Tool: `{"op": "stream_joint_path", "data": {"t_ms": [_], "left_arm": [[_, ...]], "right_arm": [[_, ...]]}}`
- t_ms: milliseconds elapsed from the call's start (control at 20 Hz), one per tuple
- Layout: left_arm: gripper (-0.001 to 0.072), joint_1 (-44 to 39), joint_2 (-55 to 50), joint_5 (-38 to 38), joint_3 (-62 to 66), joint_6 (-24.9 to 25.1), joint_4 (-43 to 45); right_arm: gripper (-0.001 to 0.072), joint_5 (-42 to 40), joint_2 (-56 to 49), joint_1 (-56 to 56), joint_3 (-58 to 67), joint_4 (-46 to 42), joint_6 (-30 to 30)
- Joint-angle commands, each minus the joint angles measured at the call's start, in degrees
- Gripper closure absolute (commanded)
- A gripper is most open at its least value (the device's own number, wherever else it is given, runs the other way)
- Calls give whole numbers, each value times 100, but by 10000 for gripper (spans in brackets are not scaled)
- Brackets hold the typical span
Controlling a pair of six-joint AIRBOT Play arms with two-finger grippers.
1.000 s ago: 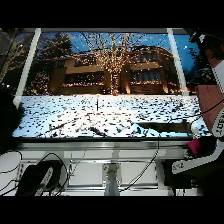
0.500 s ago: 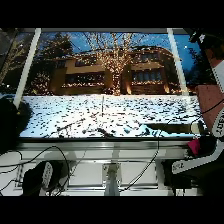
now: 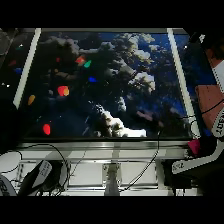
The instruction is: Fold the clothes and pants, and hang the long-sleeved shirts on hangers.
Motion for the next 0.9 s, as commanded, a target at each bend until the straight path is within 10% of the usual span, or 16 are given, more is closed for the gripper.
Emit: {"op": "stream_joint_path", "data": {"t_ms": [0,300,850], "left_arm": [[59,116,-590,1163,-9,546,94],[69,116,-1054,2251,-7,2588,92],[168,682,-1458,2210,-4,2658,72]], "right_arm": [[689,-2,0,4,0,2,0],[689,-2,0,4,0,2,0],[689,-2,0,4,0,2,0]]}}
